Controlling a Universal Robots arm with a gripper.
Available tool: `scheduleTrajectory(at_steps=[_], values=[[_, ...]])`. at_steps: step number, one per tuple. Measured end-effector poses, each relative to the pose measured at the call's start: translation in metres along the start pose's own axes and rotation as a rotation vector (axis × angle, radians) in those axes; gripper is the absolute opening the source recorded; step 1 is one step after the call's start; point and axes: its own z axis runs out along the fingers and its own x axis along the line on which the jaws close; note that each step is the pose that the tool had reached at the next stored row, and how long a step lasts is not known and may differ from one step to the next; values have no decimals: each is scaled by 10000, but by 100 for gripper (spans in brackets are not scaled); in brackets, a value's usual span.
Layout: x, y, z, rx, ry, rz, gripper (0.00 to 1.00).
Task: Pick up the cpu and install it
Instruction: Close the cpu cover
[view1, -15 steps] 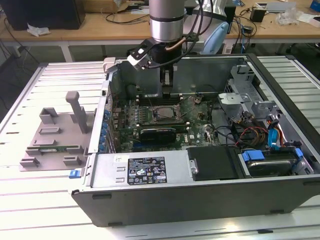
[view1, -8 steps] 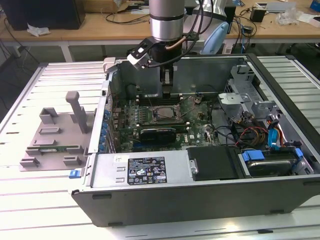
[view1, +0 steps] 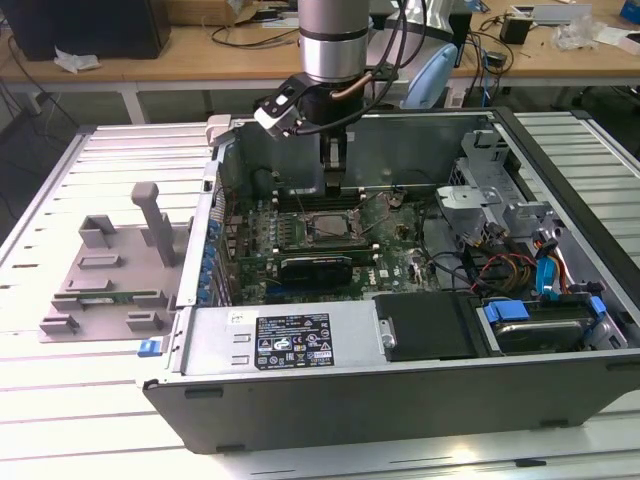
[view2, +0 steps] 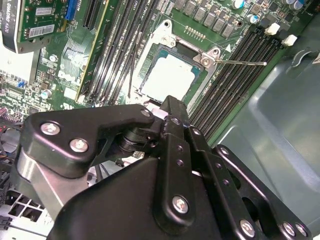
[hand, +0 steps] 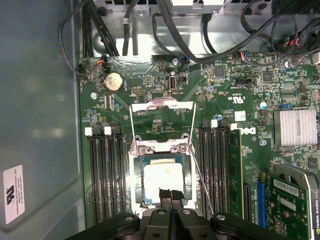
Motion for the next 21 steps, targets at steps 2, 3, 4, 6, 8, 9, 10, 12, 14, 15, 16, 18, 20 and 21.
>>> scheduleTrajectory(at_steps=[2,3,4,6,8,9,10,12,14,15,16,18,20,21], values=[[0,0,-1,0,0,0,11],[0,0,-1,0,0,0,11],[0,0,-2,0,0,0,11],[0,0,-3,0,0,0,11],[0,0,-5,0,0,0,11],[0,0,-5,0,0,0,11],[0,0,-6,0,0,0,11],[0,0,-7,0,0,0,11],[0,0,-8,0,0,0,11],[-1,4,-9,0,-1,-3,11],[0,14,-10,1,-3,-1,11],[3,76,-8,0,-1,1,11],[6,124,-7,0,-1,0,11],[9,190,-5,0,0,1,11]])
